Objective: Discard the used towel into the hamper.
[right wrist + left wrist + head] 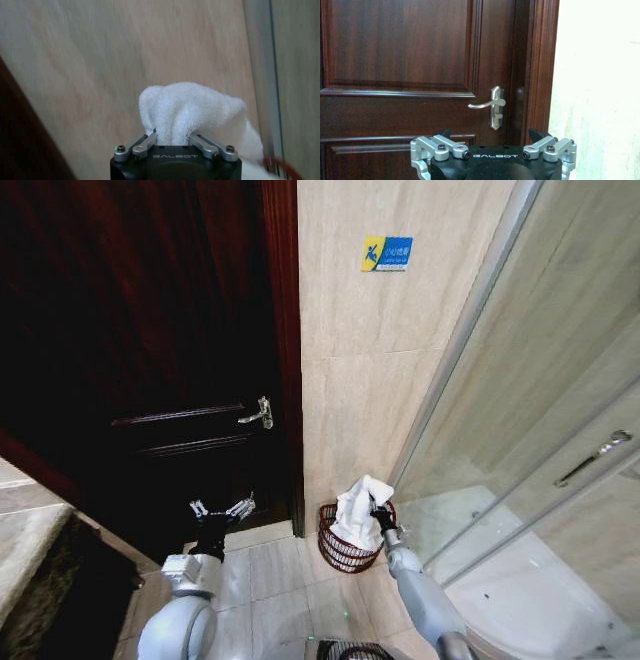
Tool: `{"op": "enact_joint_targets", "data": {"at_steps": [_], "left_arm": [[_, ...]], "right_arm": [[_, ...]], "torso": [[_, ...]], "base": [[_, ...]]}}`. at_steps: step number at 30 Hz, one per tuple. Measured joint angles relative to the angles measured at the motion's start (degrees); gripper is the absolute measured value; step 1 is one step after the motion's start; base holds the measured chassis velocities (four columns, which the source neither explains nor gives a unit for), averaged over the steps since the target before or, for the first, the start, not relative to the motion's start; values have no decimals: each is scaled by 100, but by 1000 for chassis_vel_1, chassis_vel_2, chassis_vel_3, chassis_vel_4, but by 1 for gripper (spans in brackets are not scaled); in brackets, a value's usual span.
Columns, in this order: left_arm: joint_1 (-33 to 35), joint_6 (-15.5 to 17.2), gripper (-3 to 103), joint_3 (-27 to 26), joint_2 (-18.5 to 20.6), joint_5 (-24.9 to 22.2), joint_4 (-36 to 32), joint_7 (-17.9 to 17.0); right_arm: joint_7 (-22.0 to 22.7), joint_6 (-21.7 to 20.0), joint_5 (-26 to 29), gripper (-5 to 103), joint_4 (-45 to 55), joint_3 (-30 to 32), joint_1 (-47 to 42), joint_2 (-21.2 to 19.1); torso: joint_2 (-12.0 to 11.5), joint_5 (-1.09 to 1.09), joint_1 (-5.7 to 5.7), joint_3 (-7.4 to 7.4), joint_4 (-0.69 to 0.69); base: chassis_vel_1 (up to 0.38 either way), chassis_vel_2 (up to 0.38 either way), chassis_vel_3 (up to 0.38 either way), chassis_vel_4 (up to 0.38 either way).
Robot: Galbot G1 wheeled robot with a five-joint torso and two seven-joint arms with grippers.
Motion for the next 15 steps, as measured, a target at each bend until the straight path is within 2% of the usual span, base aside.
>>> {"op": "enact_joint_targets", "data": {"at_steps": [2, 3, 5, 7, 9, 11, 15], "left_arm": [[0, 0, 100, 0, 0, 0, 0, 0], [0, 0, 100, 0, 0, 0, 0, 0], [0, 0, 100, 0, 0, 0, 0, 0], [0, 0, 100, 0, 0, 0, 0, 0], [0, 0, 100, 0, 0, 0, 0, 0], [0, 0, 100, 0, 0, 0, 0, 0], [0, 0, 100, 0, 0, 0, 0, 0]], "right_arm": [[87, -357, -112, 13, 142, -7, -112, -22], [87, -357, -112, 13, 142, -7, -112, -22], [149, -779, -198, 13, 286, -4, -202, -69], [161, -844, -203, 13, 297, -4, -209, -78], [204, -1118, -198, 13, 291, 4, -201, -124], [204, -1154, -170, 13, 259, 8, -179, -137], [206, -950, -50, 13, 134, 15, -87, -137]], "torso": [[0, -1, -1, 0, 0], [0, -1, -1, 0, 0], [0, -1, -1, 0, 0], [0, -1, -1, 0, 0], [0, 0, -1, 0, 0], [0, -1, -1, 0, 0], [-1, 0, 0, 0, 1]], "base": [[0, 0, 0, 0], [0, 0, 0, 0], [0, 0, 0, 0], [0, 0, 0, 0], [0, 0, 0, 0], [0, 0, 0, 0], [0, 0, 0, 0]]}}
